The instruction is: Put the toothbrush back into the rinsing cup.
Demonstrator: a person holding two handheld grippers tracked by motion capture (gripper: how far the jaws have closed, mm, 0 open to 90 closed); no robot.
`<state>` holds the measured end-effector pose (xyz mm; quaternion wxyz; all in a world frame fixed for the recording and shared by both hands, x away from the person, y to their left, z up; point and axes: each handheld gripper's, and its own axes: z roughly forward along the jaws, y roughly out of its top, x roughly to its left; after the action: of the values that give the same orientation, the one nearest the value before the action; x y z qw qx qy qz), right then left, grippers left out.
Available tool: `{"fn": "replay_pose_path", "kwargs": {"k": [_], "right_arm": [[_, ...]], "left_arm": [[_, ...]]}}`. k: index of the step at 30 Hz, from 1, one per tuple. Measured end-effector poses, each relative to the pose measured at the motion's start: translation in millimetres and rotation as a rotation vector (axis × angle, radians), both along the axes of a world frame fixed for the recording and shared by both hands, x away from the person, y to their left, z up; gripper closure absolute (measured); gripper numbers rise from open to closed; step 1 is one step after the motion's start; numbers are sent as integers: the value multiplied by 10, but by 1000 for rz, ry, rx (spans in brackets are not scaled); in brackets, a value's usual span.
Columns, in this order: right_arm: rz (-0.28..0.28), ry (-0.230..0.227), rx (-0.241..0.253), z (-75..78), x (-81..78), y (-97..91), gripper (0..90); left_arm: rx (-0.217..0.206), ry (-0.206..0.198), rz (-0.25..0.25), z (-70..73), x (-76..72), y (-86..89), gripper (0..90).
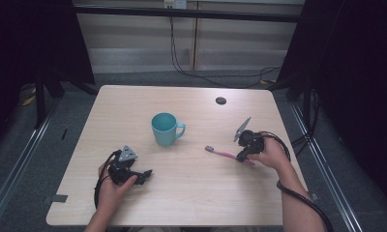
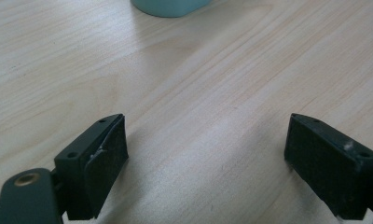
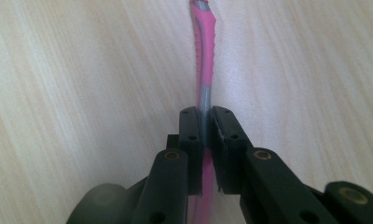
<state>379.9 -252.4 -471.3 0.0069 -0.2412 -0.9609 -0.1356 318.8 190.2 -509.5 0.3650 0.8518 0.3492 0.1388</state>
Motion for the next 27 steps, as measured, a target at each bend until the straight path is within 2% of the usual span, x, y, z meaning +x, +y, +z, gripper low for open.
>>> {"fn": "replay_pose_path", "kwargs": {"k": [3, 6, 15, 17, 27], "right_arm": [[-49, -1, 26, -7, -33, -41, 833], [-70, 2, 63, 6, -67, -87, 833], [-108, -47, 128, 120, -214, -199, 833], [-114, -52, 156, 132, -244, -221, 833], [-168, -101, 223, 205, -291, -276, 833]], "left_arm": [[0, 0, 0, 0, 0, 0, 129], [0, 0, 0, 0, 0, 0, 129], [0, 1, 0, 0, 0, 0, 129], [0, 0, -1, 0, 0, 0, 129], [-2, 0, -10, 0, 6, 3, 129]]}}
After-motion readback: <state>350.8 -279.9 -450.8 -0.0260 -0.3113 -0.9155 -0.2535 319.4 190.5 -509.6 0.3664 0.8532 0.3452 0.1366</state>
